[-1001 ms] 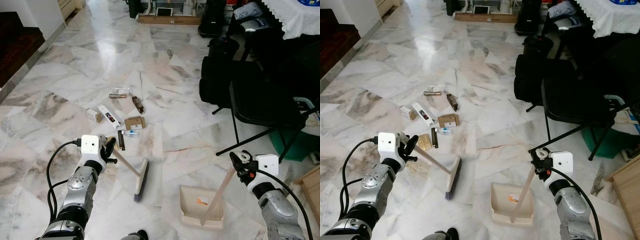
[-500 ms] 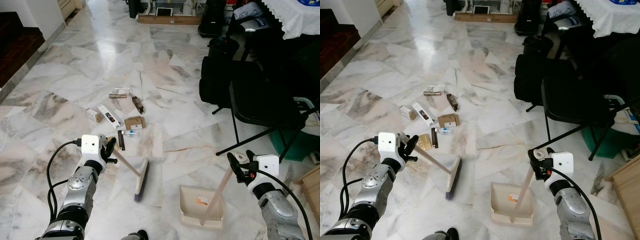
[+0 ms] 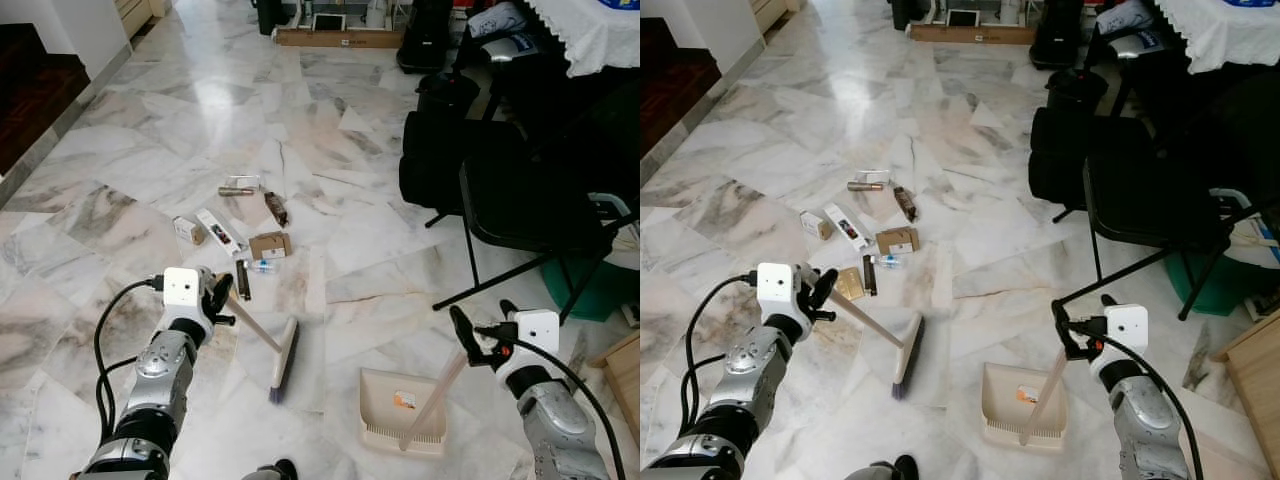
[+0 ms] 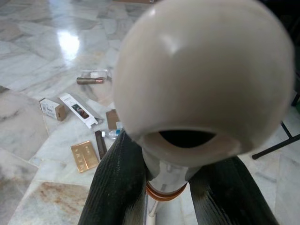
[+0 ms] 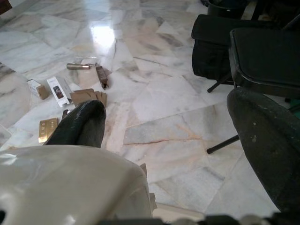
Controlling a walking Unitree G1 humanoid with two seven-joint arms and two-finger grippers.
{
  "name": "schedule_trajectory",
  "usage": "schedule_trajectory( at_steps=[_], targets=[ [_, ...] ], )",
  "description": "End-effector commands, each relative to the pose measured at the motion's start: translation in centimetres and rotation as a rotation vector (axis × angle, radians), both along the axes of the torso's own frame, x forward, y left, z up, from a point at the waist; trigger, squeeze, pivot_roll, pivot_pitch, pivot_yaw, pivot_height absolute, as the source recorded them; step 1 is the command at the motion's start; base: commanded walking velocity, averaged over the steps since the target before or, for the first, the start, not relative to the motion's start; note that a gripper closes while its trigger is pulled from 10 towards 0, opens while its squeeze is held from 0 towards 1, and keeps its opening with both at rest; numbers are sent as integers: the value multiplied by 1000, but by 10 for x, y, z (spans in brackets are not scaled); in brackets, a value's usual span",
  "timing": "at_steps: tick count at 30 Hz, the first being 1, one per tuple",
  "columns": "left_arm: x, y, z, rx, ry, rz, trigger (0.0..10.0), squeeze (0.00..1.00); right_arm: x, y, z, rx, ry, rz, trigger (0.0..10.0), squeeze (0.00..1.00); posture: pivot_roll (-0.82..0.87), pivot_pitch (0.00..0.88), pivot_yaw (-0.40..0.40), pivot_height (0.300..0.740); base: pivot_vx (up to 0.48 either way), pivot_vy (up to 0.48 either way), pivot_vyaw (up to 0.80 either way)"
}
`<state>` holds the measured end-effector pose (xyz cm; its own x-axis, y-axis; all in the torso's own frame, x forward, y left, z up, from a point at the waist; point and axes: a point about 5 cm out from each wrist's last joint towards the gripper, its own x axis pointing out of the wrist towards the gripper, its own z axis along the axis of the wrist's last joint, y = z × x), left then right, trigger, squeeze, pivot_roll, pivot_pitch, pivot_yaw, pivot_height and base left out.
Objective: Sweep floor
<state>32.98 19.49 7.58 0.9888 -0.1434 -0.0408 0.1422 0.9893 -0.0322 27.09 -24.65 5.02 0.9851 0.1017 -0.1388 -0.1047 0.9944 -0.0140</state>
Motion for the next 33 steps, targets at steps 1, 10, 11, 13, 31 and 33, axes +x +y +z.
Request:
schedule_trajectory(
  at_steps=[1,10,11,13,31,33],
  targets=[
    [3,-1,5,13,-18,-11,10000,0,-1,1,1,-3,-7,6,10000,980,59,126,58,740,0,0,0],
    [2,-1,4,12,-16,-11,10000,0,-3,3,3,-19,-18,19,10000,0,56,126,54,740,0,0,0],
    [2,-1,4,12,-16,-11,10000,0,-3,3,4,-23,-20,19,10000,0,56,126,54,740,0,0,0],
    [2,-1,4,12,-16,-10,10000,0,-3,3,5,-26,-26,13,10000,0,56,126,54,740,0,0,0],
    [1,-3,2,9,-12,-15,10000,0,-31,17,2,-16,-25,-14,10000,0,46,115,50,740,0,0,0],
    [1,-4,2,8,-10,-17,10000,0,-31,14,2,-20,-16,-27,10000,0,47,113,50,740,0,0,0]
  ],
)
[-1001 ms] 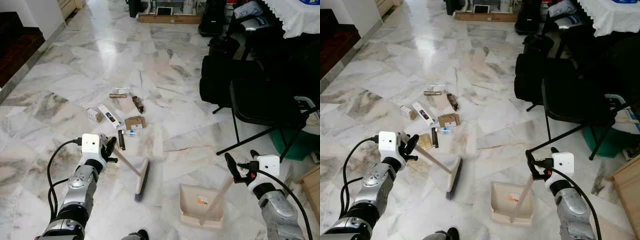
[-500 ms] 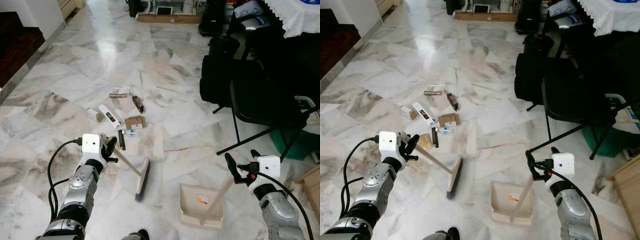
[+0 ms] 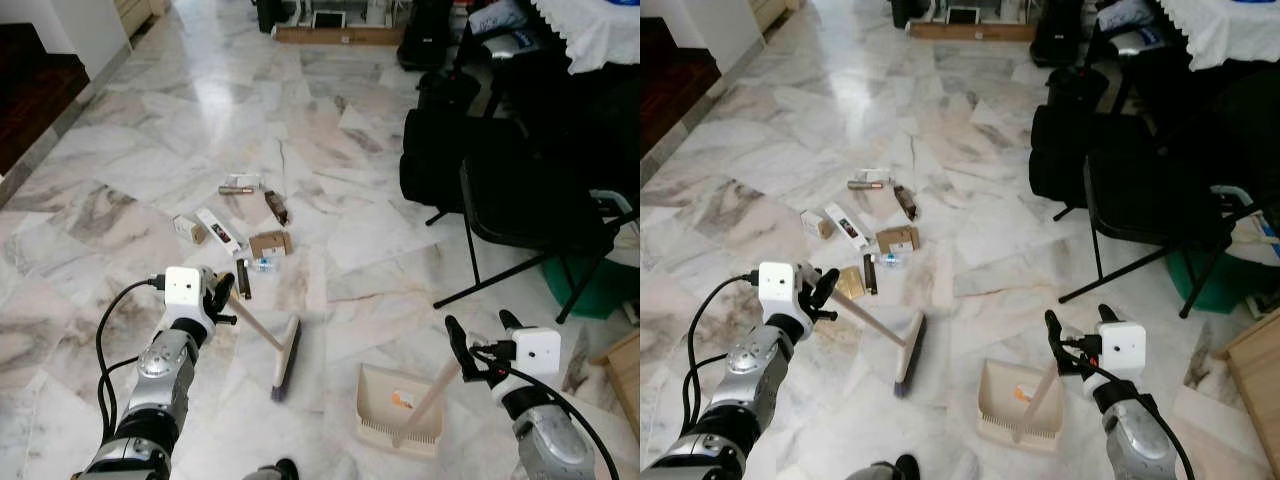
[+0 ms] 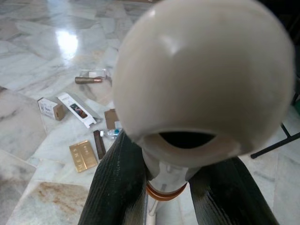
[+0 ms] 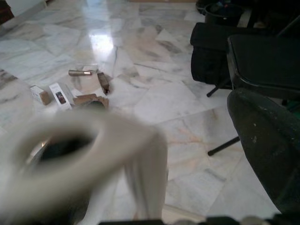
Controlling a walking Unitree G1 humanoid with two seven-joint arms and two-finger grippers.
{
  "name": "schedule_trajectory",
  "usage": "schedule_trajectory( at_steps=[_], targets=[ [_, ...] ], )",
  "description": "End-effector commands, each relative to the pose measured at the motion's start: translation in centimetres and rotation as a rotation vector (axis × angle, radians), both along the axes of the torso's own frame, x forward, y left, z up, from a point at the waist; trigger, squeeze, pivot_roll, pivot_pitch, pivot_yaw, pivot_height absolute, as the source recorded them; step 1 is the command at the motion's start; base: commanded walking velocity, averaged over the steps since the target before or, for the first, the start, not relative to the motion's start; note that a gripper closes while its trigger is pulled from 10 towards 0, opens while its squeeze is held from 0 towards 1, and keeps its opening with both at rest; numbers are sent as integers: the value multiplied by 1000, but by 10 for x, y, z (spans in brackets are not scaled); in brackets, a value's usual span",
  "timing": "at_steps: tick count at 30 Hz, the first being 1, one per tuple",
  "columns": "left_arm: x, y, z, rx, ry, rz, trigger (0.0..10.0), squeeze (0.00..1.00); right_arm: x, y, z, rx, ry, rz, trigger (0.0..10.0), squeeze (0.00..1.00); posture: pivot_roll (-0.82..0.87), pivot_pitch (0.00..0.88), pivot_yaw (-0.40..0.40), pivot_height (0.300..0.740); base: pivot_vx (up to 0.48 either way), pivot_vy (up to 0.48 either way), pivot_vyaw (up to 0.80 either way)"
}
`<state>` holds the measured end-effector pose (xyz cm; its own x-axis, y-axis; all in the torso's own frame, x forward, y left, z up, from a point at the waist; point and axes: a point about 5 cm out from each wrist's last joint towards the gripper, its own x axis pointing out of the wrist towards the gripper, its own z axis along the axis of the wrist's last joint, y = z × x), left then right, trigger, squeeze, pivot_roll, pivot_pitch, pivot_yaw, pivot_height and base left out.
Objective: Sweep floor
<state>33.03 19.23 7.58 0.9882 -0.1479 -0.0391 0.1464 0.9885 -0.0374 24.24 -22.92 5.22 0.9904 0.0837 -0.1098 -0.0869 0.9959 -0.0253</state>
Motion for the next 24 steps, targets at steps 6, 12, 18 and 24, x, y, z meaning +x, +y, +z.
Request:
schedule_trajectory(
  at_steps=[6,12,18,24],
  targets=[
    [1,-1,2,14,-10,-10,10000,0,3,-7,4,-30,19,-1,10000,0,51,114,47,740,0,0,0],
    [1,-1,2,15,-7,-7,10000,0,9,-11,9,-49,16,14,10000,0,52,116,46,740,0,0,0],
    [1,-1,1,13,-5,-8,10000,0,10,-11,10,-57,33,71,10000,0,54,115,47,740,0,0,0],
    [2,0,2,14,-4,-9,10000,0,10,-13,14,-56,35,130,10000,0,52,116,49,740,0,0,0]
  ],
)
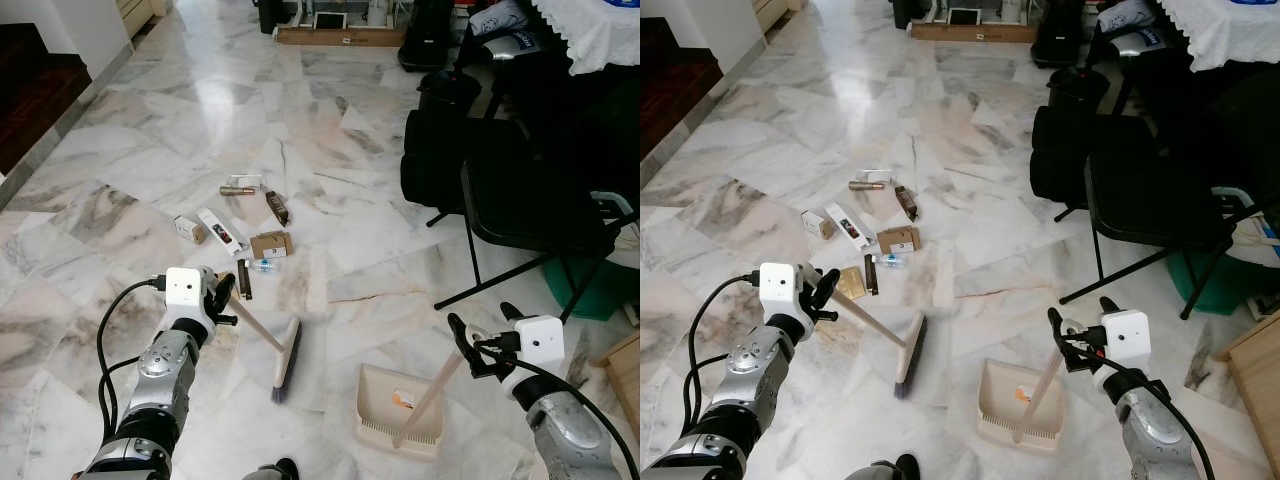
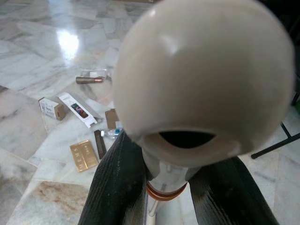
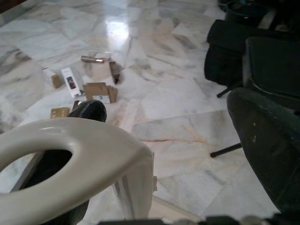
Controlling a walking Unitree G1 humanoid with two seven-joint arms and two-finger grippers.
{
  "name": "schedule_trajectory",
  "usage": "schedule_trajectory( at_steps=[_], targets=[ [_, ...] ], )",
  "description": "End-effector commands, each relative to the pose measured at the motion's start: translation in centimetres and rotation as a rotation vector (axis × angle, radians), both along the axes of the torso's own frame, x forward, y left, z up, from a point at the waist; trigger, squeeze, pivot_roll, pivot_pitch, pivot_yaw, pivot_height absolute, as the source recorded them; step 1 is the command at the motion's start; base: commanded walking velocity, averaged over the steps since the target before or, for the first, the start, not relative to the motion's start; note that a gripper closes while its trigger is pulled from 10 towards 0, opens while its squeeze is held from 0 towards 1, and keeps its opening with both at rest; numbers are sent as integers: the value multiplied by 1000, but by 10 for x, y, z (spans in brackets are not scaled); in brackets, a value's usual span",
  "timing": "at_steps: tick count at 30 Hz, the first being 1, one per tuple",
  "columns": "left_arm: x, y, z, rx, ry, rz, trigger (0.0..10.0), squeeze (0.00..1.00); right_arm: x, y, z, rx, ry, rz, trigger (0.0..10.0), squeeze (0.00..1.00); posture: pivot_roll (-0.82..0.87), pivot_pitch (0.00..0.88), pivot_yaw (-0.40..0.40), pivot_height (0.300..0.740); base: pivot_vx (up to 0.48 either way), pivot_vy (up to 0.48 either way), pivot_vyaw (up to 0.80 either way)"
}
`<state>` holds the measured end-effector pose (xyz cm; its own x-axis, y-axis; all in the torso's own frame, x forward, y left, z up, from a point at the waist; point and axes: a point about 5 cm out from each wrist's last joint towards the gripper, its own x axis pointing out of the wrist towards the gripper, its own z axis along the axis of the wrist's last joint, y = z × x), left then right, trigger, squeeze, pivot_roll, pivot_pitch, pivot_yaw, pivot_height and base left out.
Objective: Sweep floor
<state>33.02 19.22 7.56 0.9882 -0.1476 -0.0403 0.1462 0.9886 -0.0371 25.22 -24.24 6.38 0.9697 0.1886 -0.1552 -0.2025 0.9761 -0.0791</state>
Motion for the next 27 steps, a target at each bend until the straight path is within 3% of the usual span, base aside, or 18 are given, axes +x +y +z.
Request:
schedule_trajectory(
  at_steps=[1,13,18,22,24,27],
  targets=[
    [2,0,2,13,-5,-10,10000,0,0,0,2,5,0,25,10000,0,53,117,49,740,0,0,0],
    [2,0,2,12,-3,-16,10000,0,-2,-3,0,0,23,69,10000,0,56,114,53,740,0,0,0],
    [2,0,3,13,-4,-18,10000,0,-4,-12,1,-13,27,57,10000,0,54,114,56,740,0,0,0],
    [2,0,3,13,-4,-18,10000,0,-3,-22,8,-45,-28,-48,10000,0,53,115,55,740,0,0,0],
    [2,-1,3,13,-4,-20,10000,0,-3,-26,14,-5,-74,-123,10000,0,53,118,57,740,0,0,0],
    [1,-1,2,13,-2,-21,10000,0,-6,-24,16,10,-93,-134,10000,0,51,119,58,740,0,0,0]
  ],
)
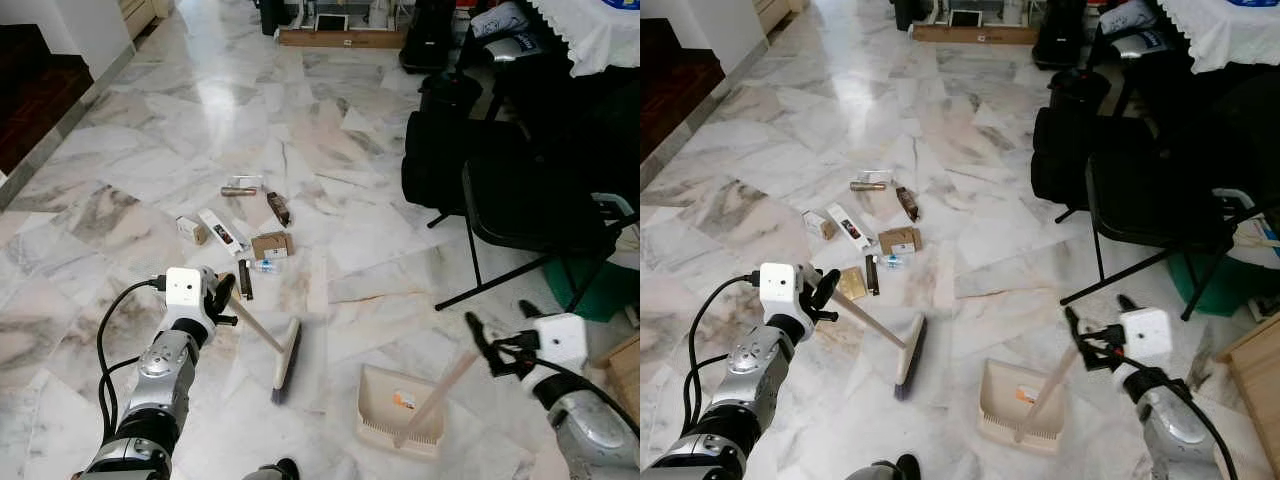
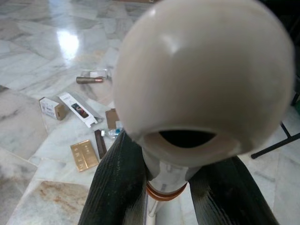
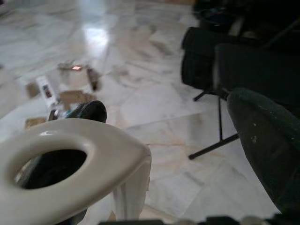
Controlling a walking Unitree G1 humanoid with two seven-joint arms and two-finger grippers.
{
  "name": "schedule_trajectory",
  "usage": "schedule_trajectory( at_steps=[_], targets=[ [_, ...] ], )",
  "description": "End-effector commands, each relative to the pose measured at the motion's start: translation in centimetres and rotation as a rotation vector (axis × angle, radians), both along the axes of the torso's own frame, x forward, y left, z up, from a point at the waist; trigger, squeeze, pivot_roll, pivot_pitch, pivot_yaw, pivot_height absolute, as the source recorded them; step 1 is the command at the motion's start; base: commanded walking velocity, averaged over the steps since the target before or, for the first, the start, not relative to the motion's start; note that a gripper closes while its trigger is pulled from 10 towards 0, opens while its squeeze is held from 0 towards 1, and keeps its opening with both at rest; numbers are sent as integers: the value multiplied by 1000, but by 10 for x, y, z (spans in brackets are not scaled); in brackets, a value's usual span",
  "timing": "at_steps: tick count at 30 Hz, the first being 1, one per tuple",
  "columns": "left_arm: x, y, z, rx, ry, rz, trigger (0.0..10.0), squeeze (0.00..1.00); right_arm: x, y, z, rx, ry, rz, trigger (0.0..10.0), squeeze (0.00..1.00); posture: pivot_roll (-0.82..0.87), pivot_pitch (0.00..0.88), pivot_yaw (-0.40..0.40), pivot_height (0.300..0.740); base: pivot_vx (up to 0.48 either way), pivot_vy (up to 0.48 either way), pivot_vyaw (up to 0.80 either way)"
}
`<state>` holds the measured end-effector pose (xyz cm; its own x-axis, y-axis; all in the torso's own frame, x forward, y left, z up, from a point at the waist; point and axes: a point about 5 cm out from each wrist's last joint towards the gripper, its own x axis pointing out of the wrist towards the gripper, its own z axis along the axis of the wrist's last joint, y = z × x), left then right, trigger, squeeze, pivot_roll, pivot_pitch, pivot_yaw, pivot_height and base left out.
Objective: Sweep floor
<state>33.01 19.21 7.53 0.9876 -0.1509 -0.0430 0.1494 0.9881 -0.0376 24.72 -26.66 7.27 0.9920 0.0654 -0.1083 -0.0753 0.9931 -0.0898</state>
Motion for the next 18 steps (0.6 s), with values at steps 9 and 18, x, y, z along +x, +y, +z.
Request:
schedule_trajectory(
  at_steps=[9,18],
  targets=[
    [2,-2,1,12,0,-24,10000,0,-15,20,-1,36,-20,36,10000,0,43,120,59,740,0,0,0],
    [2,-2,2,12,-1,-20,10000,0,-10,25,6,9,-11,154,10000,0,45,107,57,740,0,0,0]
  ],
)
